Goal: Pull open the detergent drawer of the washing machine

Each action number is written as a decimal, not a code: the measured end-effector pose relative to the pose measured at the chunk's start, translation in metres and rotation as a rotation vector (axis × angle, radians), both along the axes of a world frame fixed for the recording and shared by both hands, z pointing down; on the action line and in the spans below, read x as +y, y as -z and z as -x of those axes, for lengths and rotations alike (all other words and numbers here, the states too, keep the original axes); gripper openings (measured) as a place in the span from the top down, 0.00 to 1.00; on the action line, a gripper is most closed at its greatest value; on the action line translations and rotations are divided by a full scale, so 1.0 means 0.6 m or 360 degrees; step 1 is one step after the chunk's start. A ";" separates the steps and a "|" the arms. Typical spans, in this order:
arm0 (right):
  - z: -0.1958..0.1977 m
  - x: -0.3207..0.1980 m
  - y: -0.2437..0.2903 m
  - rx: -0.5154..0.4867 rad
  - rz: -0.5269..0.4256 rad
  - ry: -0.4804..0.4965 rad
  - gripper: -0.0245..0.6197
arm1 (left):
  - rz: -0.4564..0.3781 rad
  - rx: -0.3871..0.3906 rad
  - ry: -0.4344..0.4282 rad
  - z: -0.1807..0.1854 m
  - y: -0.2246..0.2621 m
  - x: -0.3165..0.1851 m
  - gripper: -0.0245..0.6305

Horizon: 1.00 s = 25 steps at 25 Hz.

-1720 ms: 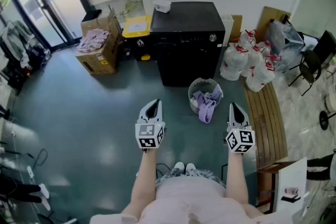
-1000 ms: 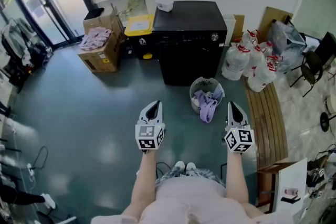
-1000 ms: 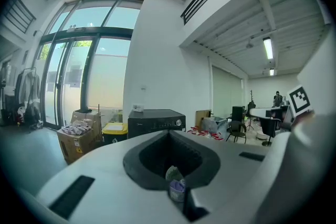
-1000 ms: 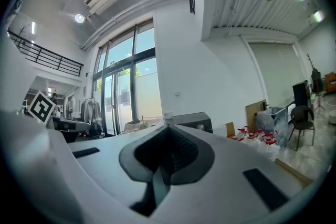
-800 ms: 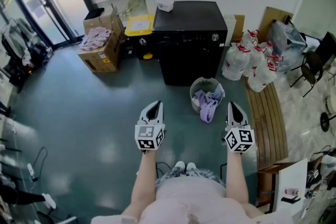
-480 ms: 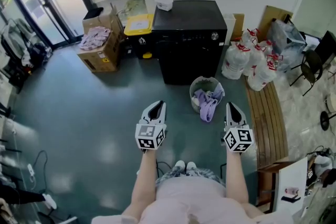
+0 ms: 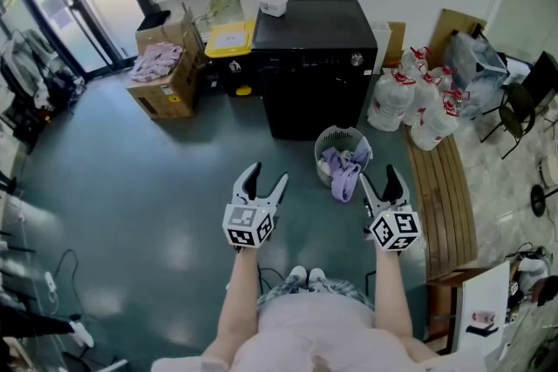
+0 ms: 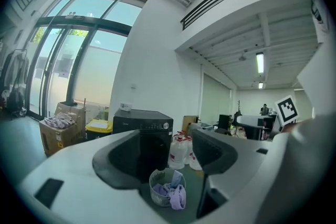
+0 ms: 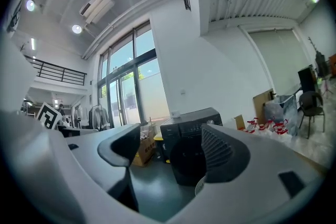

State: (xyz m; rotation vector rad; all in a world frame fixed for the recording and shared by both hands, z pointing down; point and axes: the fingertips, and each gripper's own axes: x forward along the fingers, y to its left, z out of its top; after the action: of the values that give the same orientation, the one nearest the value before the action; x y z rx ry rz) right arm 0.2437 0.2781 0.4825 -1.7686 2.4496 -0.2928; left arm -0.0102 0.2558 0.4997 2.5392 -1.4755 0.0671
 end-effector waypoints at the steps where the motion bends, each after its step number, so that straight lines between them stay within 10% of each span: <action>1: 0.004 -0.003 -0.001 0.0004 0.0004 0.0007 0.39 | -0.0007 0.0005 0.0001 0.001 0.001 -0.003 0.49; 25: 0.060 -0.106 -0.028 0.0023 0.0043 -0.0016 0.35 | -0.0021 -0.0035 -0.0070 0.044 -0.019 -0.119 0.45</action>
State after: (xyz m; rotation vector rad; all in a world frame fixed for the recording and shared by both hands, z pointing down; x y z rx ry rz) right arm 0.2079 0.2146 0.4990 -1.7995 2.4574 -0.3148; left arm -0.0366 0.1844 0.5113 2.5899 -1.4324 0.0930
